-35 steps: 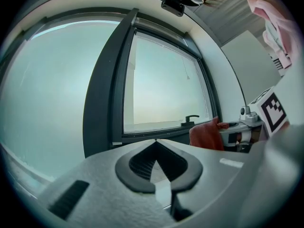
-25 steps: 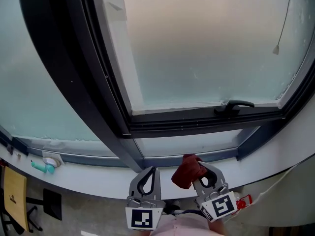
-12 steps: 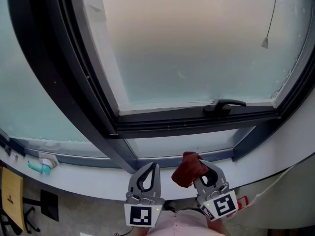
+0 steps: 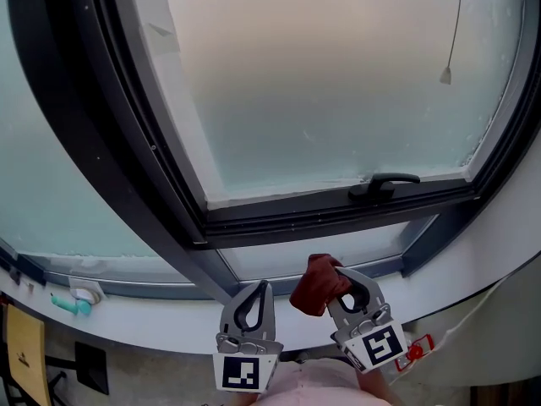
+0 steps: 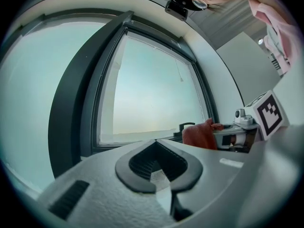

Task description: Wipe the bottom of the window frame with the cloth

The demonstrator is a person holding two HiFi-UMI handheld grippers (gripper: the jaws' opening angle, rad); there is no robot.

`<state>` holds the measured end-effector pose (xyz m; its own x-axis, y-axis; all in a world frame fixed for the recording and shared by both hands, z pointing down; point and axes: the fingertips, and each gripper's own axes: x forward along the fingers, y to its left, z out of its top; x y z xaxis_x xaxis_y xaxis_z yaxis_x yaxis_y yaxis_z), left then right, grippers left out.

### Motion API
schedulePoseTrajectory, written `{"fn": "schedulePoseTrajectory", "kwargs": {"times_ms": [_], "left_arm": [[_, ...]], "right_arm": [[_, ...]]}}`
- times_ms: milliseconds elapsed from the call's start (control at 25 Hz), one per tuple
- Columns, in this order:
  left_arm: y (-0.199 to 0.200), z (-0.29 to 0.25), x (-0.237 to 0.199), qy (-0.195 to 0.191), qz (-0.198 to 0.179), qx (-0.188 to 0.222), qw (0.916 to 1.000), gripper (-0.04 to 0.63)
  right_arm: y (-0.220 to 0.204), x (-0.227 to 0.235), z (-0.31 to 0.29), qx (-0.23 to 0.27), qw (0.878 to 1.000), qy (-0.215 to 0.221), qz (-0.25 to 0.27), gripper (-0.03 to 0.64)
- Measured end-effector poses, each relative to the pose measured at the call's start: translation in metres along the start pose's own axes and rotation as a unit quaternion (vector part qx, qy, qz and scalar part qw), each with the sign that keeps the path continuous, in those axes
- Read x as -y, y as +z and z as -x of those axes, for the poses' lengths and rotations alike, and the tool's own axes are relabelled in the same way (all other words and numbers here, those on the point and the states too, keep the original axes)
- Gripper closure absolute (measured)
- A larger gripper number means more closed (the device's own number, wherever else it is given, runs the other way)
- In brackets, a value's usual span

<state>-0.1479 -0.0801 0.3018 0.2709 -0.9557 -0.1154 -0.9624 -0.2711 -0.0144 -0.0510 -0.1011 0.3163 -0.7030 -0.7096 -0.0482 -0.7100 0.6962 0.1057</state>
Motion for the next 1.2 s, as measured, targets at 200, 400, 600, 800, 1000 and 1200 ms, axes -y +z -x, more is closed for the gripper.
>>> {"fn": "schedulePoseTrajectory", "kwargs": {"times_ms": [200, 400, 600, 800, 1000, 1200], "left_arm": [[0.011, 0.014, -0.034, 0.023, 0.002, 0.006, 0.9997, 0.598], [0.014, 0.027, -0.065, 0.037, -0.007, 0.001, 0.9993, 0.598], [0.015, 0.034, -0.088, 0.043, -0.005, 0.005, 0.999, 0.598], [0.014, 0.041, -0.109, 0.054, 0.0, -0.001, 0.9985, 0.598], [0.015, 0.043, -0.127, 0.056, -0.001, 0.008, 0.9984, 0.598], [0.014, 0.041, -0.138, 0.052, -0.004, 0.008, 0.9986, 0.598]], "right_arm": [[0.041, -0.01, -0.048, 0.046, 0.999, 0.008, 0.022, 0.546], [0.076, -0.029, -0.114, 0.091, 0.994, 0.024, 0.05, 0.546], [0.057, -0.047, -0.18, 0.011, 0.997, 0.031, 0.073, 0.546], [0.033, -0.063, -0.228, -0.049, 0.995, 0.045, 0.077, 0.546], [0.015, -0.068, -0.245, -0.103, 0.985, 0.035, 0.131, 0.546], [0.002, -0.072, -0.253, -0.159, 0.971, 0.031, 0.178, 0.554]]}}
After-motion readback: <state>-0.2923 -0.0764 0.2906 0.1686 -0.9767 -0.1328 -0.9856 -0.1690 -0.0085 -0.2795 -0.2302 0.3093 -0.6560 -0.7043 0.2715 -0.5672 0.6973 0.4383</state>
